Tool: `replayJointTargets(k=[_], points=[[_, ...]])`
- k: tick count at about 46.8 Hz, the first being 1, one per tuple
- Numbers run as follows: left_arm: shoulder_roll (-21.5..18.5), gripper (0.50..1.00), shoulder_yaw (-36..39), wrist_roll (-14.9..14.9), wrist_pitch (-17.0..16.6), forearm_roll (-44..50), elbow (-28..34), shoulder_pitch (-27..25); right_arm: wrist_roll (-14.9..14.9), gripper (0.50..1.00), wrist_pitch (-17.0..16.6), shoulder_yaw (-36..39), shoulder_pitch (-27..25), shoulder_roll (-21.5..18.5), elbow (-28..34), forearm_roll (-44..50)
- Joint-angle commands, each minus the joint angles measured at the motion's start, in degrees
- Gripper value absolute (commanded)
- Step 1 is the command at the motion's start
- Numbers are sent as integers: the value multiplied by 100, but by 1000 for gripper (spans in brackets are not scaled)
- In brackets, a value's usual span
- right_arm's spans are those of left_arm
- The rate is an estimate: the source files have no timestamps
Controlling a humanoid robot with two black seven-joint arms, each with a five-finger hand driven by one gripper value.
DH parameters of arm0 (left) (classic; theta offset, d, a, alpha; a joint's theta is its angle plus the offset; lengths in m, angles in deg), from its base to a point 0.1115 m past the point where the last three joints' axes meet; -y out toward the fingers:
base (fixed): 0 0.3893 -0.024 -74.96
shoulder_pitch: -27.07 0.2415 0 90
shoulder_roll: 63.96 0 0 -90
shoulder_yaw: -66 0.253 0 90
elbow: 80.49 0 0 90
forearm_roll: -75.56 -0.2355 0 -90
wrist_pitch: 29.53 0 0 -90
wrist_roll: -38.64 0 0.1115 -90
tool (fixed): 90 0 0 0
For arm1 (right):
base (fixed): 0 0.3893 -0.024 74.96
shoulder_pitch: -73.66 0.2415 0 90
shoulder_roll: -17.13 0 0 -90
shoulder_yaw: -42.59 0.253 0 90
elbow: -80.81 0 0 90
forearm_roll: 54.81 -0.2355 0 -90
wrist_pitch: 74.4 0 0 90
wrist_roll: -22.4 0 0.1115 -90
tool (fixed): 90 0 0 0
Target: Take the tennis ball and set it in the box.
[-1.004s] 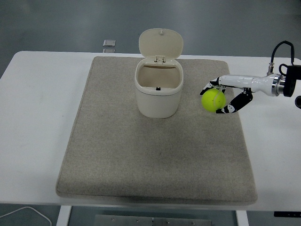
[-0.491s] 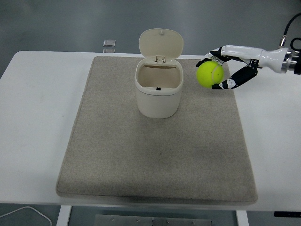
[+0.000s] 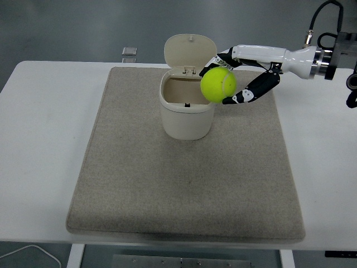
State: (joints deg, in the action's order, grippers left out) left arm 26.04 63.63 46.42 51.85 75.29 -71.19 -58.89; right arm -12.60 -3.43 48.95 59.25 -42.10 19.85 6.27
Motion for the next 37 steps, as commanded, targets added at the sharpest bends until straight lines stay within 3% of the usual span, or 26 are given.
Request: replayJointTargets(k=[1, 12, 19, 26, 32, 37], points=[[0, 996, 0, -5, 0, -8, 1, 0, 10, 500, 110, -2, 61, -141, 40, 1], [0, 996, 0, 4, 0, 0, 1, 0, 423, 500, 392, -37, 149, -572, 216, 36], [0, 996, 0, 4, 0, -8, 1, 0, 511, 541, 418, -73, 149, -686, 330, 53], [0, 996, 0, 4, 0, 0, 1, 0, 520, 613, 498, -90, 140, -713, 462, 88], [0, 996, 0, 4, 0, 0, 1, -9, 643, 723, 498, -99, 131, -713, 497, 97], [0, 996, 0, 4, 0, 0, 1, 0, 661, 784, 498, -99, 140, -713, 515, 97]])
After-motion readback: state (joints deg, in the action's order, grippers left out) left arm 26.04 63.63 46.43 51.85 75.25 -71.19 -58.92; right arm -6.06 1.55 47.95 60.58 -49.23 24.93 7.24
